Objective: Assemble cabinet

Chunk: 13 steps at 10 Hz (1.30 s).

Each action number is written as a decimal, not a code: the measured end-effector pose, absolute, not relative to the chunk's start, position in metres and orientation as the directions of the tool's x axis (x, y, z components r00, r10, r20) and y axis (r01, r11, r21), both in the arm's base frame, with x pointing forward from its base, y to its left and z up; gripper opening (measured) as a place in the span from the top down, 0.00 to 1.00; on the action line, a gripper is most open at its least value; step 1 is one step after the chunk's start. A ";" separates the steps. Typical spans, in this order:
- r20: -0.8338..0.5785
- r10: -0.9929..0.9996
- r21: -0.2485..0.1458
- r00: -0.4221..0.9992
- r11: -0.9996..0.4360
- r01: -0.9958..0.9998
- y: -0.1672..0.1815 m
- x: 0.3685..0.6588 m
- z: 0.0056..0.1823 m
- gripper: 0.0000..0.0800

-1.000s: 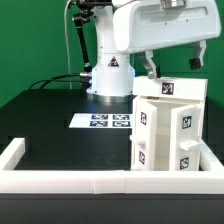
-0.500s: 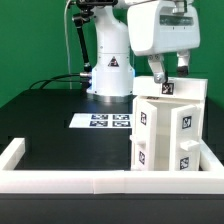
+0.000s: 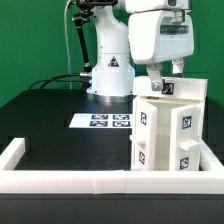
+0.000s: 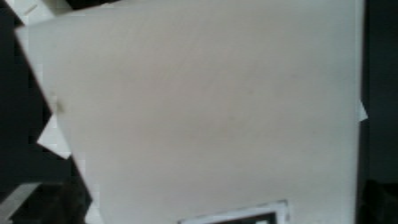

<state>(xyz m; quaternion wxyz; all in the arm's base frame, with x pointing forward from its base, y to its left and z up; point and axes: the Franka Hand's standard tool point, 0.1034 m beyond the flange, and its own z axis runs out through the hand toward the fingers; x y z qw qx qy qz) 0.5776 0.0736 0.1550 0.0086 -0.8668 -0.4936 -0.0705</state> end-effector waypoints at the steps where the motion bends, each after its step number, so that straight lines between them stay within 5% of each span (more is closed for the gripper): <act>1: 0.131 0.854 0.055 0.504 -0.514 0.856 0.073 0.578 0.155 0.16; 2: 0.130 0.854 0.054 0.504 -0.514 0.856 0.073 0.577 0.155 0.16; 3: 0.131 0.843 0.052 0.521 -0.531 0.846 0.072 0.577 0.155 0.30; 7: 0.142 0.743 0.031 0.654 -0.664 0.747 0.072 0.578 0.154 0.30; 13: 0.197 0.235 -0.037 0.952 -0.968 0.247 0.071 0.573 0.154 0.30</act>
Offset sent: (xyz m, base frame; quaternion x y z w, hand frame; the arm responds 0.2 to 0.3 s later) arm 0.0000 0.0000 0.0000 0.0000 0.0000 0.0650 0.9979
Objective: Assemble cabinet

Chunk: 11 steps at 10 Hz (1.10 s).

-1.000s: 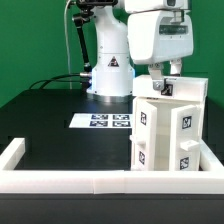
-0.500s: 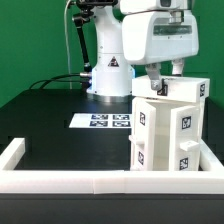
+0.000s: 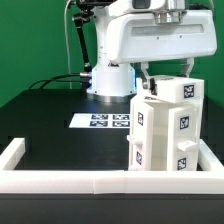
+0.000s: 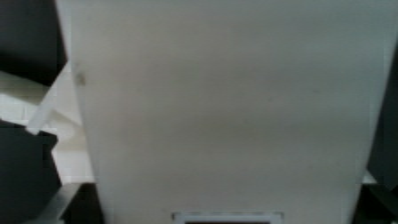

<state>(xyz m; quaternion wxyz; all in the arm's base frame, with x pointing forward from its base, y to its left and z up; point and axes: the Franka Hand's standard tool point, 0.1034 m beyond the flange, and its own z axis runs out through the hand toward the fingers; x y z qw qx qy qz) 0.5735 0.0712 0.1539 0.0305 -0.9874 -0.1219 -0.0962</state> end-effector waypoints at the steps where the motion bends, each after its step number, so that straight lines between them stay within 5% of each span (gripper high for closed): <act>1: 0.201 0.134 -0.056 0.970 -0.987 0.148 0.073 0.573 0.154 0.30; 4: 0.183 -0.175 -0.118 0.968 -0.981 -0.155 0.081 0.573 0.154 0.30; 11: 0.143 -0.497 -0.183 0.856 -0.863 -0.471 0.080 0.575 0.155 0.30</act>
Offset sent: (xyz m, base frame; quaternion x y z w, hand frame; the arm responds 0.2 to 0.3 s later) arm -0.0053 0.0087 -0.0017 -0.0064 -0.0095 0.2719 0.9623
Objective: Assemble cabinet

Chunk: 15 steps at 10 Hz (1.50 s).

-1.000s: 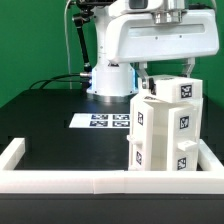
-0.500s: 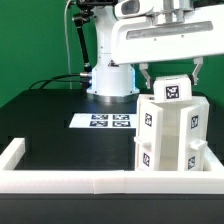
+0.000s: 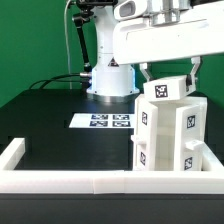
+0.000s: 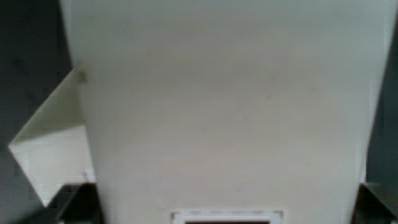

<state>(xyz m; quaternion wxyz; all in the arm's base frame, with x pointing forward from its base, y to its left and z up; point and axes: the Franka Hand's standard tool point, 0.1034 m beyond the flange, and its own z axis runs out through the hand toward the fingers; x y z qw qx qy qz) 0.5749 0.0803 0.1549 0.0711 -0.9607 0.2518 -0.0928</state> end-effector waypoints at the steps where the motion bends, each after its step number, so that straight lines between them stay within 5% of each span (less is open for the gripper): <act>1: 0.122 -0.595 -0.203 0.795 -0.799 -0.567 0.082 0.574 0.155 0.30; 6: 0.015 -0.836 -0.259 0.548 -0.532 -0.806 0.090 0.574 0.155 0.30; 8: -0.065 -0.934 -0.265 0.350 -0.322 -0.909 0.092 0.574 0.155 0.30; 15: -0.257 -0.961 -0.199 -0.102 0.156 -0.968 0.092 0.572 0.154 0.30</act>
Offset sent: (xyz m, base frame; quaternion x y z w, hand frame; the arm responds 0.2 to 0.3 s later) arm -0.0054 0.0040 -0.0047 0.0148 -0.0041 0.2563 0.9665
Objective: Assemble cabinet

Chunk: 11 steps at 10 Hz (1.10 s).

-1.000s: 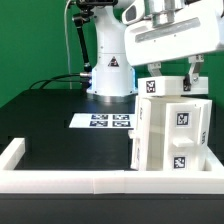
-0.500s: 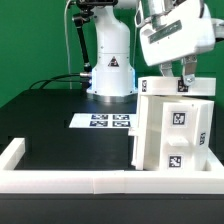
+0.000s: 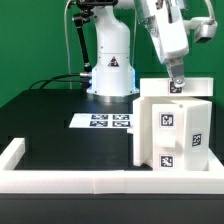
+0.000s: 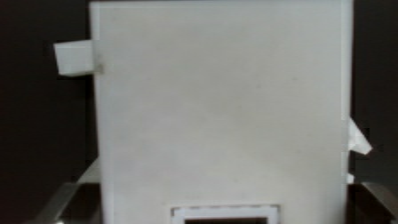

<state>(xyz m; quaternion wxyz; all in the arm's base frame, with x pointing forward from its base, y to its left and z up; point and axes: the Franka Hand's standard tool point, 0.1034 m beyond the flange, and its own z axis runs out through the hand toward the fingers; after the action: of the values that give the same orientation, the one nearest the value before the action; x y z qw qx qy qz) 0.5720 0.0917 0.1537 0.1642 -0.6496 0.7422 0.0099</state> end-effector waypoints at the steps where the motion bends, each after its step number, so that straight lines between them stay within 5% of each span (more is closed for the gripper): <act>1: -0.256 -0.961 -0.199 -0.100 0.154 -0.968 0.092 0.572 0.153 0.27; 2: -0.254 -0.963 -0.200 -0.093 0.146 -0.969 0.092 0.572 0.153 0.27; 3: -0.253 -0.964 -0.197 -0.076 0.128 -0.972 0.093 0.570 0.153 0.07; 4: -0.259 -0.964 -0.188 -0.064 0.115 -0.975 0.095 0.570 0.156 0.02; 7: -0.275 -0.960 -0.216 -0.050 0.113 -0.970 0.097 0.574 0.178 0.00; 11: -0.259 -0.963 -0.214 0.078 -0.021 -0.977 0.100 0.570 0.174 0.00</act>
Offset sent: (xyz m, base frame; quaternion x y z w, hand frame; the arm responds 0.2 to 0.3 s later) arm -0.0022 0.0008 0.0124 -0.0328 -0.0072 -0.0394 0.9987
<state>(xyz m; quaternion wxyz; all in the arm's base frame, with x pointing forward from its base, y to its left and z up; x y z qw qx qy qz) 0.5698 0.1001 0.1739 0.1694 -0.7143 0.6787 0.0204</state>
